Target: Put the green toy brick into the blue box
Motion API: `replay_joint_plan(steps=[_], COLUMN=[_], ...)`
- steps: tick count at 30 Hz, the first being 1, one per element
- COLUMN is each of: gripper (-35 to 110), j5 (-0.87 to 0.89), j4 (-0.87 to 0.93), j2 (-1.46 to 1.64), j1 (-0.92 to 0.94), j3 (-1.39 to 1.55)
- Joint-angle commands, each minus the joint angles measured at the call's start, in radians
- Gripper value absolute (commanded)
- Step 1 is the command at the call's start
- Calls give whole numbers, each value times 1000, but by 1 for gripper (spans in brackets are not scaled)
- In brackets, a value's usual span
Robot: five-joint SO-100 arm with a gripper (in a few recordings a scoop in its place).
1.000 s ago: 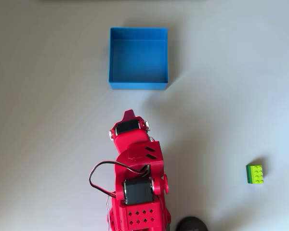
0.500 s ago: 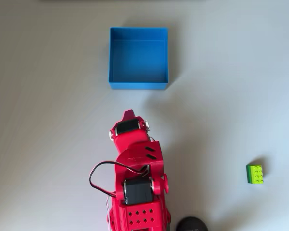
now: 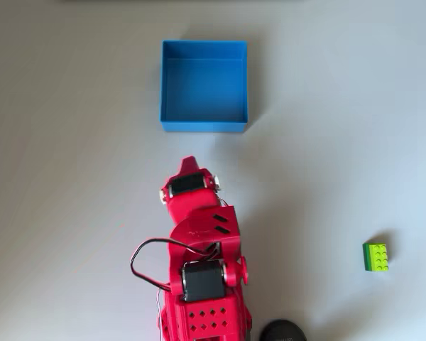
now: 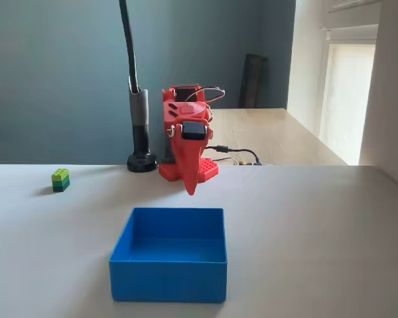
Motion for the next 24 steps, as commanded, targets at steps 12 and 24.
replay_joint_plan(steps=[12, 24], gripper=[0, 1], j5=[232, 152], j4=[32, 101], j2=[-660, -877], j1=[387, 890], j3=[-506, -693])
